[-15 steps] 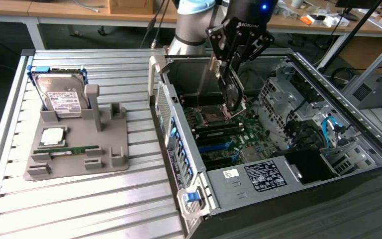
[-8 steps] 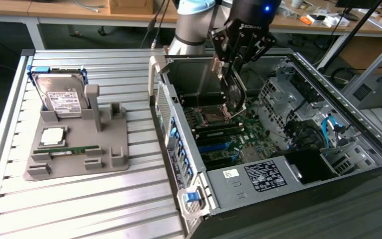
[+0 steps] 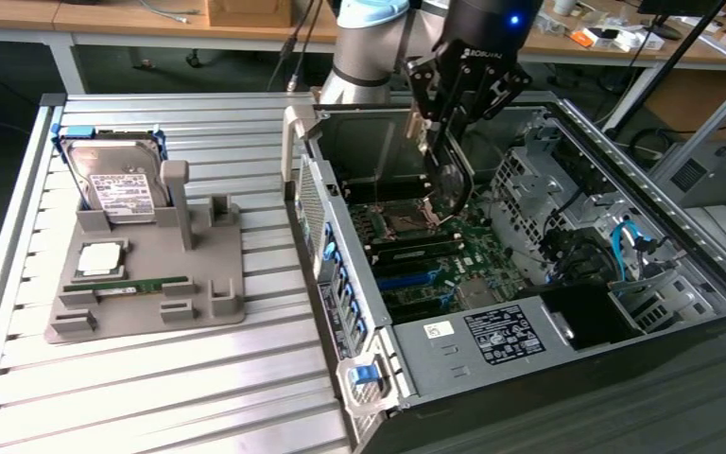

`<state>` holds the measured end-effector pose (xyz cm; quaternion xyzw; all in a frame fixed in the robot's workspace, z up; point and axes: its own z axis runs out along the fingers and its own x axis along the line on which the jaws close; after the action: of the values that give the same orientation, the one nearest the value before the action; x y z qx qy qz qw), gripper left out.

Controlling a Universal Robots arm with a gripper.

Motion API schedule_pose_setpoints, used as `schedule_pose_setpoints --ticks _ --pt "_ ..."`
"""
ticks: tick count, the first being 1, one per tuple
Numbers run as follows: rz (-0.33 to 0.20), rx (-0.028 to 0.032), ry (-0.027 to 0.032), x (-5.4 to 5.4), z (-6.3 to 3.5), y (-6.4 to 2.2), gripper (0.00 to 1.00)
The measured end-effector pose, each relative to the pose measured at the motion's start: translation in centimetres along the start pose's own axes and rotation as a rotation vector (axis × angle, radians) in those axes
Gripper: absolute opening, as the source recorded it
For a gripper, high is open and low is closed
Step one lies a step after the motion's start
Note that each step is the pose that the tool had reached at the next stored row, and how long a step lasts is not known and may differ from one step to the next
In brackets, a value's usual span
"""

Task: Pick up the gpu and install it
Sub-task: 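Pick up the gpu and move the gpu toward the slot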

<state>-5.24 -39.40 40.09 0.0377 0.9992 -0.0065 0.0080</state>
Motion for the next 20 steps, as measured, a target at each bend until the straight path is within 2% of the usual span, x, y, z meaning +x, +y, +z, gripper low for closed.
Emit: schedule_pose_setpoints --ticks 20 --pt "0.000 0.0014 -0.0002 -1.8 0.48 -0.11 0.27"
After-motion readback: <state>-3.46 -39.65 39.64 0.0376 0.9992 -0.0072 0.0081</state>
